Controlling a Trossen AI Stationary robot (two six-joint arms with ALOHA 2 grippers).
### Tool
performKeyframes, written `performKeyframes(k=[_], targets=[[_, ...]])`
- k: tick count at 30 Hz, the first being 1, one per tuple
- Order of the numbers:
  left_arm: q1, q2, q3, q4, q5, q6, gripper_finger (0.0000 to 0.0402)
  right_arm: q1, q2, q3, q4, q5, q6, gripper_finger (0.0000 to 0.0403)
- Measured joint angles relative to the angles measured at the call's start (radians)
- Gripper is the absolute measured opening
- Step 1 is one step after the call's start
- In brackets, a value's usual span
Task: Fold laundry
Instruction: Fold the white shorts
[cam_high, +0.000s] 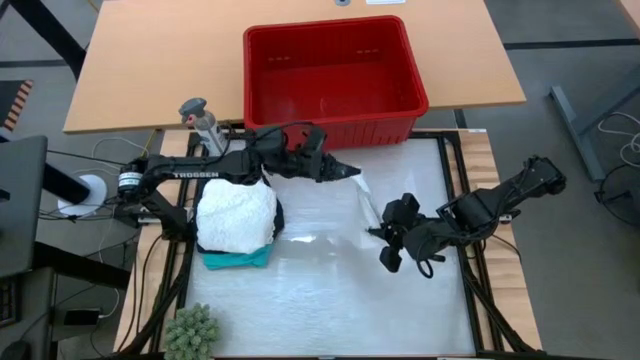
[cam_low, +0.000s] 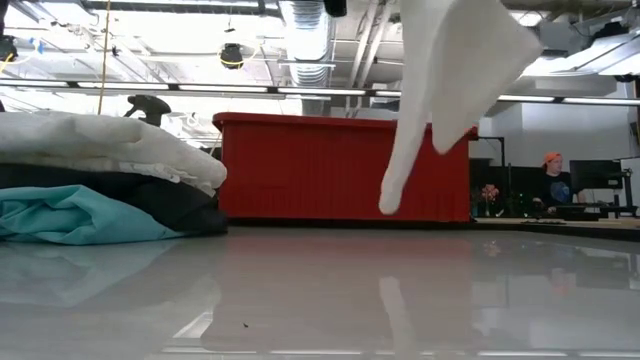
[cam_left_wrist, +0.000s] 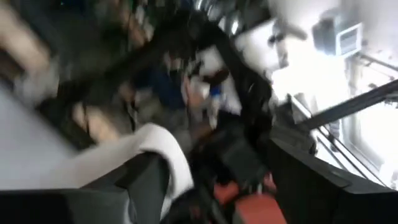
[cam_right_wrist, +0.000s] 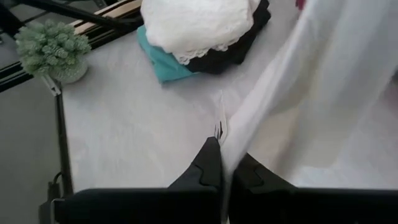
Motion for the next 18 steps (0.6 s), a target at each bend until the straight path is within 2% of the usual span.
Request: performKeyframes(k=[3, 5, 7, 11, 13, 14, 16, 18], targets=[[0.023, -0.003, 0.002, -0.146, 0.113, -0.143, 0.0261, 0.005, 0.0, 0.0, -0.001, -0.028, 0.012, 0.0023], [0.025, 0.0, -0.001, -0.199, 0.1, -0.246, 0.0262, 0.011, 0.0, 0.0, -0.001, -0.035, 0.019, 0.0023], [0.021, 0.001, -0.001, -0.178, -0.007, -0.348, 0.0262, 0.012, 0.0, 0.0, 0.0, -0.037, 0.028, 0.0023], [0.006, -0.003, 0.002, -0.119, -0.363, -0.666, 0.0263, 0.019, 0.0, 0.0, 0.013, -0.037, 0.034, 0.0023], [-0.009, -0.001, 0.0, -0.09, -0.507, -0.687, 0.0263, 0.024, 0.0, 0.0, 0.017, -0.032, 0.033, 0.0023], [-0.016, -0.001, 0.0, -0.071, -0.548, -0.686, 0.0263, 0.027, 0.0, 0.0, 0.017, -0.033, 0.035, 0.0023], [-0.02, -0.003, 0.001, -0.056, -0.596, -0.66, 0.0263, 0.04, 0.0, 0.0, 0.016, -0.034, 0.051, 0.0023], [0.0, -0.002, 0.001, -0.03, -0.597, -0.552, 0.0263, 0.059, 0.0, 0.0, 0.015, -0.053, 0.067, 0.0023]])
